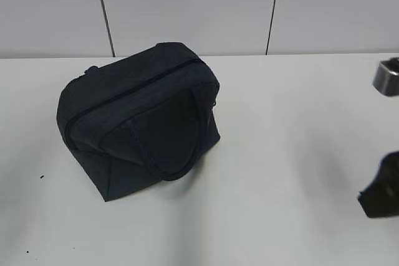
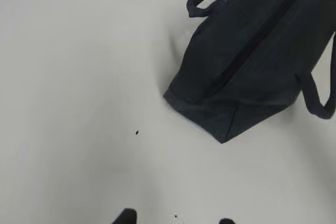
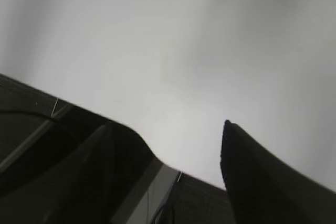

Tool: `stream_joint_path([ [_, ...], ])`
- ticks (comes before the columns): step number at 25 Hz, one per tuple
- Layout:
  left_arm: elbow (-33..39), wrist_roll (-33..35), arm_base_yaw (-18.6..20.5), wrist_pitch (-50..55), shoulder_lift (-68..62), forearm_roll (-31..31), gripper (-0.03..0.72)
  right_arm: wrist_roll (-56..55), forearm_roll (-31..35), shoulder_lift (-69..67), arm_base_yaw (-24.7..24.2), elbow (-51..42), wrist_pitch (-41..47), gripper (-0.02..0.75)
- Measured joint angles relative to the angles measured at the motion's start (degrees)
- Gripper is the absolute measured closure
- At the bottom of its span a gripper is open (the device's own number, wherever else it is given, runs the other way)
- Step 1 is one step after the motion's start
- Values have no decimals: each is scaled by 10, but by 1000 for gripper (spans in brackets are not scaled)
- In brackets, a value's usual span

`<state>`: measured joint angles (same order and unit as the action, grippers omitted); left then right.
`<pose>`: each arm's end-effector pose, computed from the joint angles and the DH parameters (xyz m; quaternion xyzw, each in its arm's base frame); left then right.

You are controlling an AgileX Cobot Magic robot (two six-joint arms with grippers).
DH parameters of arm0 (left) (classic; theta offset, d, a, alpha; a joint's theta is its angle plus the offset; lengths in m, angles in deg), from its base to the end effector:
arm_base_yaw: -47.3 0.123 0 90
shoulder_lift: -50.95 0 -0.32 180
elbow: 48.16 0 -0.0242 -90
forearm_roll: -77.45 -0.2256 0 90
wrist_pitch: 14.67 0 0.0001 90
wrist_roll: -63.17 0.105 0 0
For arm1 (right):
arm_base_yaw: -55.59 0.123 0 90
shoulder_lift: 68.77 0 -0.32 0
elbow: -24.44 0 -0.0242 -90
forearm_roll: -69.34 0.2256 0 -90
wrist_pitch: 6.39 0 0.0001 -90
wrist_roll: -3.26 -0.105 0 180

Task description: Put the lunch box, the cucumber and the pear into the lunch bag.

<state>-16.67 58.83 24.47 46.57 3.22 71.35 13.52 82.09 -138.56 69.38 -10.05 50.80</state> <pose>0.0670 -0.0176 0.3452 0.1592 0.9262 -0.0283 0.3407 0.1390 0.0542 0.2936 -0.1610 0.9686 0.1067 0.1568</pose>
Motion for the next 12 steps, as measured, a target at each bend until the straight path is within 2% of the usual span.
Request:
stream_joint_path([
  [6, 92, -1, 0, 13, 188, 25, 393, -49, -68, 166, 0, -63, 77, 246],
  [12, 160, -1, 0, 30, 311, 32, 395, -54, -115, 367, 0, -88, 122, 246],
])
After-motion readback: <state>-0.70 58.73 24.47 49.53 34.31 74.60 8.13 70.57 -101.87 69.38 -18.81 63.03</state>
